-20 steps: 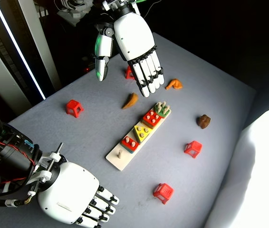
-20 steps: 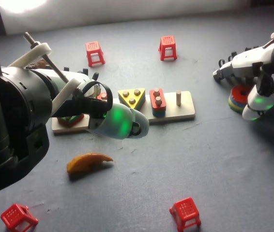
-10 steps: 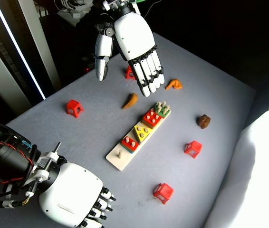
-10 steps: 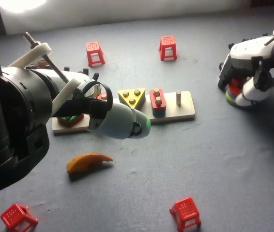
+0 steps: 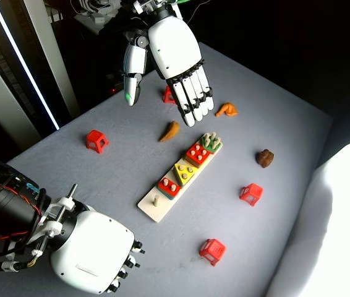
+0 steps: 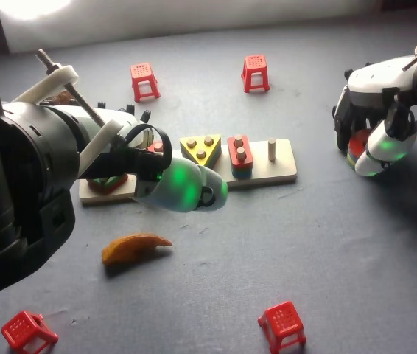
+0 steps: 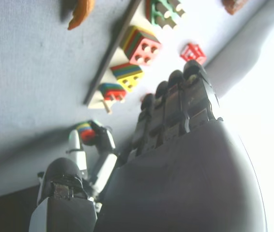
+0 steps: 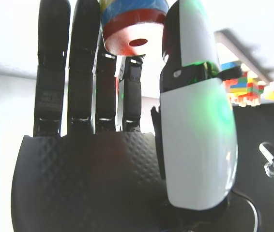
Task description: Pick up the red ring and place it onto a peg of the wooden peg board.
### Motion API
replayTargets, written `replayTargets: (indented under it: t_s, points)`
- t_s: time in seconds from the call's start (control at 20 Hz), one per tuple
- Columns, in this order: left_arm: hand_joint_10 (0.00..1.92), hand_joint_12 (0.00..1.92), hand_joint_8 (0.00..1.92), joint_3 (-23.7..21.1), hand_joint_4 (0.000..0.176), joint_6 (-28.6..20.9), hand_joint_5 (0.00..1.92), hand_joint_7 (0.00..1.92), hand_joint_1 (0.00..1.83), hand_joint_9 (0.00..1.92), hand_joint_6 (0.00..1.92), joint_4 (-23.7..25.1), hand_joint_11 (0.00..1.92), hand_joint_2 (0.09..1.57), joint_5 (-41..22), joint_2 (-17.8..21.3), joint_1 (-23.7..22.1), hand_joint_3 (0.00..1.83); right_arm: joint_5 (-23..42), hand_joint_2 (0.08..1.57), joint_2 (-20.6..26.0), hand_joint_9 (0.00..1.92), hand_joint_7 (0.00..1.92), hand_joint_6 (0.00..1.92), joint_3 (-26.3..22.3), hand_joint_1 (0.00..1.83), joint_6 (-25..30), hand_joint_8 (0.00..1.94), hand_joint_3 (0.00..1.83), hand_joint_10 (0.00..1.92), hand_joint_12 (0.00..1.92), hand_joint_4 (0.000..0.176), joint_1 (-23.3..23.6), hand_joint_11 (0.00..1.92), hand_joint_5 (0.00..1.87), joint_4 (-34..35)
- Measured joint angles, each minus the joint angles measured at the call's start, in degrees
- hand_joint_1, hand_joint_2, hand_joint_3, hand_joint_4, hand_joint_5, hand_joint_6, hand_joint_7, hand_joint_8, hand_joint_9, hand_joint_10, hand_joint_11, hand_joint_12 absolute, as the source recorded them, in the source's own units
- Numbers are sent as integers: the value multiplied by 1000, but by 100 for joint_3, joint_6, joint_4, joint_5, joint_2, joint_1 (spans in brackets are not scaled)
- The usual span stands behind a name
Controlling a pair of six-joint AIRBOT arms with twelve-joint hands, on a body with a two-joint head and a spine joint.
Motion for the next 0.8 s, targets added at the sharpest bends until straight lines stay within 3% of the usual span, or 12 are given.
replayTargets:
  t_s: [0.15, 0.2, 0.3, 0.4, 0.45, 0.5, 0.55, 0.6, 0.65, 0.8]
  points:
    - [0, 3, 0, 0, 0, 0, 10, 0, 0, 0, 2, 0, 6, 1068, 2, 0, 0, 5, -81, 1078, 46, 990, 1047, 939, -90, 1494, -72, 777, 0, 928, 1496, 0, 116, 852, 977, 48]
    - [0, 4, 0, 0, 0, 0, 10, 0, 0, 0, 2, 0, 9, 1069, 0, 0, 0, 5, -136, 1134, 46, 884, 905, 1115, -120, 1483, -81, 944, 0, 1066, 1581, 0, 162, 758, 843, 92]
    - [0, 0, 0, 2, 0, -2, 9, 0, 0, 0, 2, 2, 0, 1067, 0, 0, 0, 3, -214, 1089, 57, 971, 997, 972, -157, 1490, -83, 828, 1, 962, 1520, 0, 304, 843, 962, 114]
    - [0, 0, 0, 0, 0, -2, 14, 0, 0, 0, 4, 0, 0, 1073, 0, 0, 0, 6, -195, 1091, 63, 968, 1005, 1005, -190, 1490, -151, 829, 0, 953, 1521, 0, 474, 837, 944, 83]
    - [0, 1, 1, 0, 0, 0, 14, 3, 0, 0, 4, 2, 2, 1070, 0, 0, 0, 4, -170, 1096, 63, 959, 1005, 1044, -219, 1400, -229, 875, 3, 1059, 1268, 0, 518, 829, 953, 68]
    - [0, 0, 0, 2, 0, 0, 8, 0, 0, 0, 1, 0, 0, 1067, 2, 0, 0, 2, -146, 1152, 61, 842, 867, 1177, -229, 1461, -284, 1026, 4, 1133, 1574, 0, 568, 722, 809, 87]
    - [0, 0, 0, 0, 0, 0, 12, 0, 0, 0, 3, 0, 0, 1063, 2, 0, 0, 0, -146, 1109, 59, 942, 952, 1026, -240, 1484, -315, 918, 0, 1008, 1540, 0, 588, 829, 909, 107]
    - [0, 3, 1, 2, 0, 0, 20, 3, 0, 0, 5, 0, 6, 1062, 7, 0, 0, 0, -151, 1099, 37, 972, 977, 1019, -264, 1400, -396, 924, 2, 1068, 1281, 0, 673, 851, 948, 127]
    - [1, 8, 4, 0, 0, 0, 29, 10, 0, 2, 9, 2, 19, 1061, 2, 0, 0, 0, -157, 1097, 15, 987, 985, 1009, -280, 1384, -501, 927, 0, 1077, 1195, 0, 782, 872, 953, 127]
    - [0, 0, 0, 0, 0, 0, 9, 0, 0, 0, 0, 2, 0, 1056, 0, 0, 0, 0, -120, 1096, -76, 974, 987, 979, -280, 1380, -551, 937, 0, 1096, 1174, 0, 1073, 875, 973, 85]
